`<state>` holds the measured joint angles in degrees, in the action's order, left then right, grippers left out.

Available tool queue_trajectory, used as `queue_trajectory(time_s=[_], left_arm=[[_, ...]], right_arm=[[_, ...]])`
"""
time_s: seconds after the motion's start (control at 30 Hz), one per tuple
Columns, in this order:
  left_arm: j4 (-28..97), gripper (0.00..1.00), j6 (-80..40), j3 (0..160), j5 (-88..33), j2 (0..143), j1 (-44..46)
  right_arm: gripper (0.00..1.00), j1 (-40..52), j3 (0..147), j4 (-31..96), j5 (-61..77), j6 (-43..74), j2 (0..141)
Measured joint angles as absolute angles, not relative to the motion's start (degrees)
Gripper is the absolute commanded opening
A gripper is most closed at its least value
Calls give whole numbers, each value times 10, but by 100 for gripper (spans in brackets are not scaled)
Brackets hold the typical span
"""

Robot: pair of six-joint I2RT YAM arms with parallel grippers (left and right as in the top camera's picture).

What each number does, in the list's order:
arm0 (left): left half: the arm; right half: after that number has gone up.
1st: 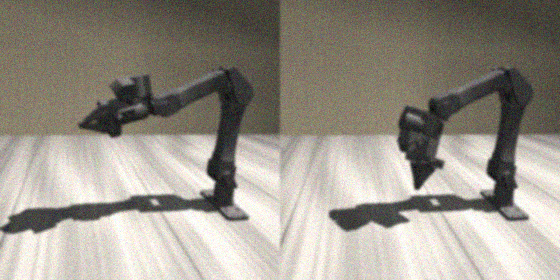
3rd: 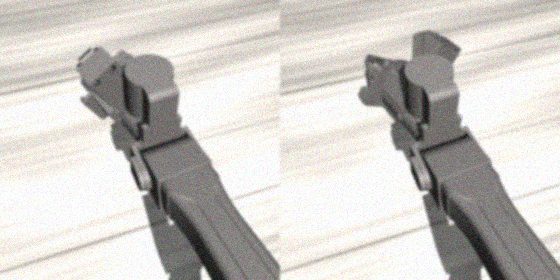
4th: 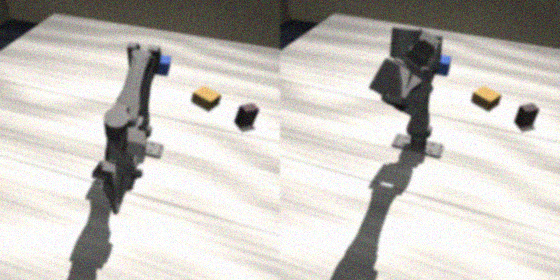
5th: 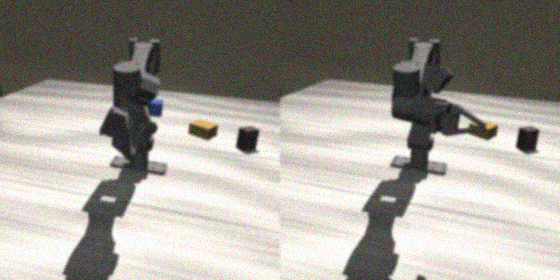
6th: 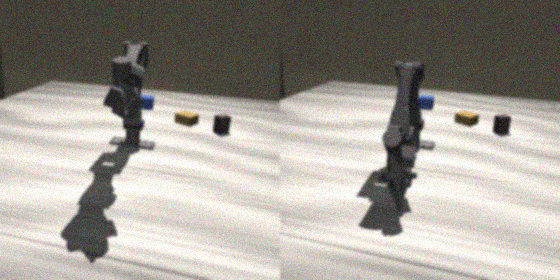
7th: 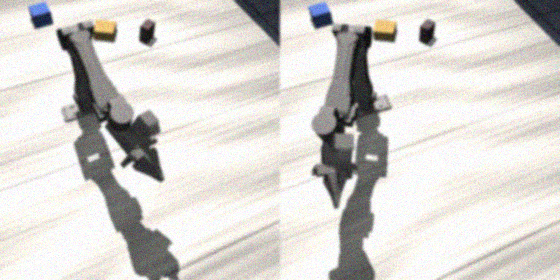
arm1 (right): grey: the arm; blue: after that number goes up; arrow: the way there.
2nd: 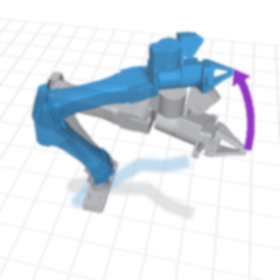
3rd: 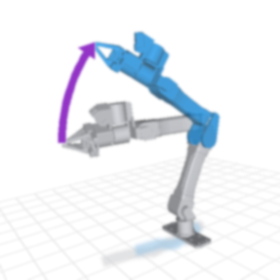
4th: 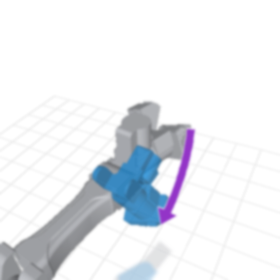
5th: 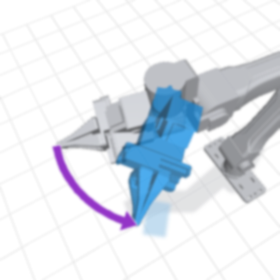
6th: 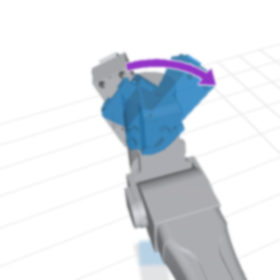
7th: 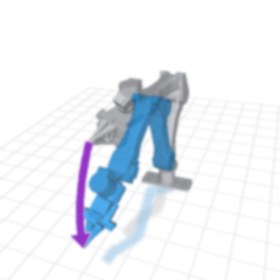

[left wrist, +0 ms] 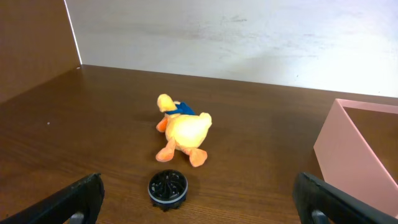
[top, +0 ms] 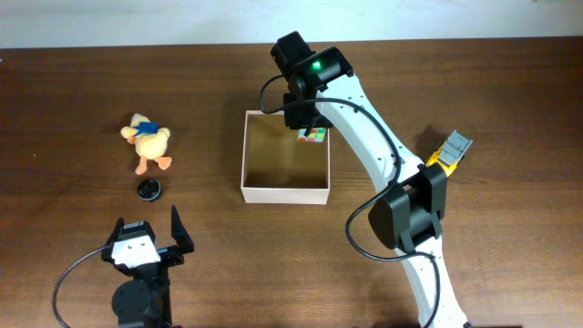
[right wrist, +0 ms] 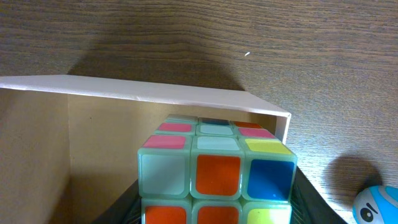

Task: Pack container
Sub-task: 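Lower the cube into the box and open the right gripper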

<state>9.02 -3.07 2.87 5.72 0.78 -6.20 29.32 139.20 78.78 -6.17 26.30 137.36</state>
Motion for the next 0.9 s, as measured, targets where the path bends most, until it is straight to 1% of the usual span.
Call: queue_trajectory(time_s=[0.67, 0.7, 0.77, 0.83, 0.9], left_arm=[[90, 99, -31, 29, 57, 8, -62], [90, 99, -31, 29, 57, 8, -62], [90, 99, -31, 29, 57, 8, -62], [90, 99, -31, 29, 57, 8, -62], [90, 99, -31, 29, 57, 8, -62]], right_arm=[[30, 293, 1358, 782, -64, 261, 1374], [33, 293, 1358, 781, -64, 261, 1374], [53, 293, 1358, 781, -64, 261, 1374], [64, 293, 1358, 781, -66, 258, 1374], [72, 293, 1358, 781, -66, 256, 1374]])
